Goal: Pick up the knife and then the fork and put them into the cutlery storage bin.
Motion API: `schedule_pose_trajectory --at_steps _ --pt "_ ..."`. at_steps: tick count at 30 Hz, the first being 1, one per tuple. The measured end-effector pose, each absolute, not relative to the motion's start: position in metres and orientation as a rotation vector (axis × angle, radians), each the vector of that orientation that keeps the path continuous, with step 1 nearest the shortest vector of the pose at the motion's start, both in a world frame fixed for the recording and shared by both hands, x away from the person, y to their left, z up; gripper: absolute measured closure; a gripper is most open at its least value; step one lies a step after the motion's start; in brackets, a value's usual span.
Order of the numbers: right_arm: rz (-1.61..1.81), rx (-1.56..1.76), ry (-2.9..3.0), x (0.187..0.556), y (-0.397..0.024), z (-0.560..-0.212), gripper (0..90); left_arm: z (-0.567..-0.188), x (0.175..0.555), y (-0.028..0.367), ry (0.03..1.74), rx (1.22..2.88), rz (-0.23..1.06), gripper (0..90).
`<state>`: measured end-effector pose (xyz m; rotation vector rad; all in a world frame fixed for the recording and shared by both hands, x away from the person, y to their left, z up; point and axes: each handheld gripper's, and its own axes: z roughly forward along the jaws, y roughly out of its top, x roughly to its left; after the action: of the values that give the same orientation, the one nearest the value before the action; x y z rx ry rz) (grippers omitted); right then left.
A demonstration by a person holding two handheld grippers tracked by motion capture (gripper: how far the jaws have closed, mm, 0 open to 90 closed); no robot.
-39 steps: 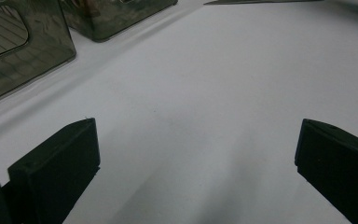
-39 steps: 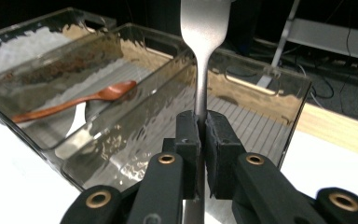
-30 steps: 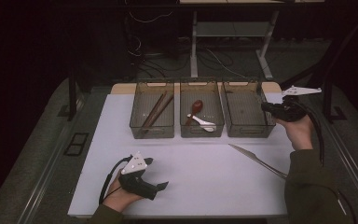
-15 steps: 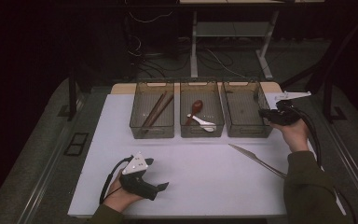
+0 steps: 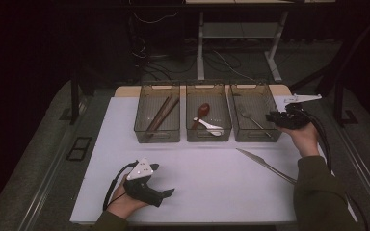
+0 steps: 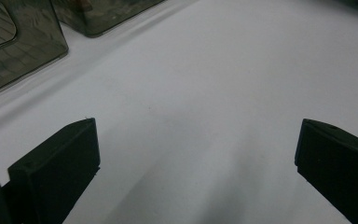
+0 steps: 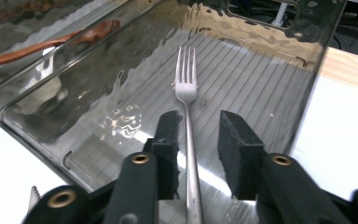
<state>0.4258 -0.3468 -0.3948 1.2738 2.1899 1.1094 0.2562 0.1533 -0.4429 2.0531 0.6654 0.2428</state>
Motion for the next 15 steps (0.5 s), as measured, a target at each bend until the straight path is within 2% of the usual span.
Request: schedule_pose_trajectory --at_steps 4,15 --pt "1.13 1.277 2.186 0.425 -0.348 -0.392 60.9 -0.443 0.256 0.153 0.667 2.052 0.242 0.0" --pt "1.178 1.243 2.191 0.409 -0.348 -0.375 53.8 -0.443 0.257 0.155 0.66 2.056 0.243 0.0"
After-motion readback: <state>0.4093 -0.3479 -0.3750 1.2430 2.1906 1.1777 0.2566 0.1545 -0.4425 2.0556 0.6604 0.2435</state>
